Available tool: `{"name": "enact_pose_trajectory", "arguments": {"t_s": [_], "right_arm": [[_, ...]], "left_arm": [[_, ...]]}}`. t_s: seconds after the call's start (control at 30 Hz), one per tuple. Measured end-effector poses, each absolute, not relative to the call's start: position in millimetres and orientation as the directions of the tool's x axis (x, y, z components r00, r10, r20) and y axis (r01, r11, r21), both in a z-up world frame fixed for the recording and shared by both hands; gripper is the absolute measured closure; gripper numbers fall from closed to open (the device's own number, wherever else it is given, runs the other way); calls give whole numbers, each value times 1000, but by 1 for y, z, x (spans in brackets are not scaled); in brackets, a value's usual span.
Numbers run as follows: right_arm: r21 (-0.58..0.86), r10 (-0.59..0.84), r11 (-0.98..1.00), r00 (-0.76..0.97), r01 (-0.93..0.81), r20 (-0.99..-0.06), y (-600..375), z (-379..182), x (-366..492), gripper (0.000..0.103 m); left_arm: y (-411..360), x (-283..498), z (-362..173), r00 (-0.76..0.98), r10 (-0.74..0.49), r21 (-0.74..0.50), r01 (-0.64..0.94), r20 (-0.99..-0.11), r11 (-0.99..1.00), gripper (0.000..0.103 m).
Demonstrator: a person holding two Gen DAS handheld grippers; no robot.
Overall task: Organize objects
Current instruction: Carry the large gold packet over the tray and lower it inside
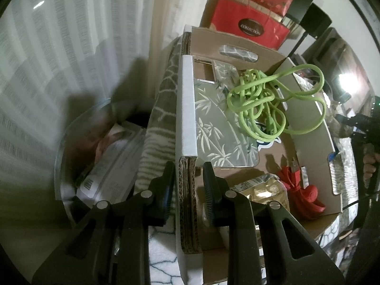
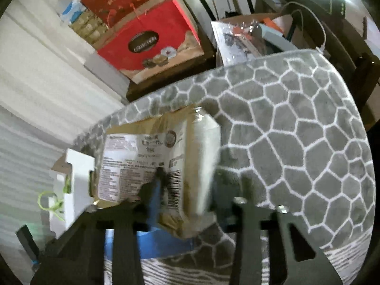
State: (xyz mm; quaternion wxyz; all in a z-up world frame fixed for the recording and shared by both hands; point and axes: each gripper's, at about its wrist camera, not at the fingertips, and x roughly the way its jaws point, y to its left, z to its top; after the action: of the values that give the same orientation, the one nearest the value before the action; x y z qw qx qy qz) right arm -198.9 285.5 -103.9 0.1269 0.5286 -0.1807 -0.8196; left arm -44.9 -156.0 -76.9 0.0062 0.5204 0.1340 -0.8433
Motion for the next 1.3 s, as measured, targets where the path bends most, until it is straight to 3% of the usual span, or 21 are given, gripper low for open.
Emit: {"name": "enact_pose_trajectory", "arguments": {"t_s": [0.2, 0.5, 0.73, 0.97, 1.3], "right_arm": [[499, -460, -866, -441, 32, -771, 287, -82, -186, 79], [544, -531, -827, -506, 139, -679, 277, -12, -152, 80], [607, -670, -739, -423, 294, -610, 234, 30, -112, 80], [616, -715, -696, -278, 370, -641, 153, 7, -88, 80], [647, -707, -702, -180, 298, -684, 93, -51, -82, 80]], "left_arm": [[-160, -46, -77, -453, 154, -249, 159, -878, -955, 82], [-166, -47, -74, -461, 185, -289, 167, -868, -943, 82], [-176, -42, -59, -504, 197, -329, 187, -841, -926, 82], [-190, -34, -34, -556, 190, -348, 194, -809, -917, 79], [-202, -31, -37, -559, 169, -347, 228, -812, -910, 77]]}}
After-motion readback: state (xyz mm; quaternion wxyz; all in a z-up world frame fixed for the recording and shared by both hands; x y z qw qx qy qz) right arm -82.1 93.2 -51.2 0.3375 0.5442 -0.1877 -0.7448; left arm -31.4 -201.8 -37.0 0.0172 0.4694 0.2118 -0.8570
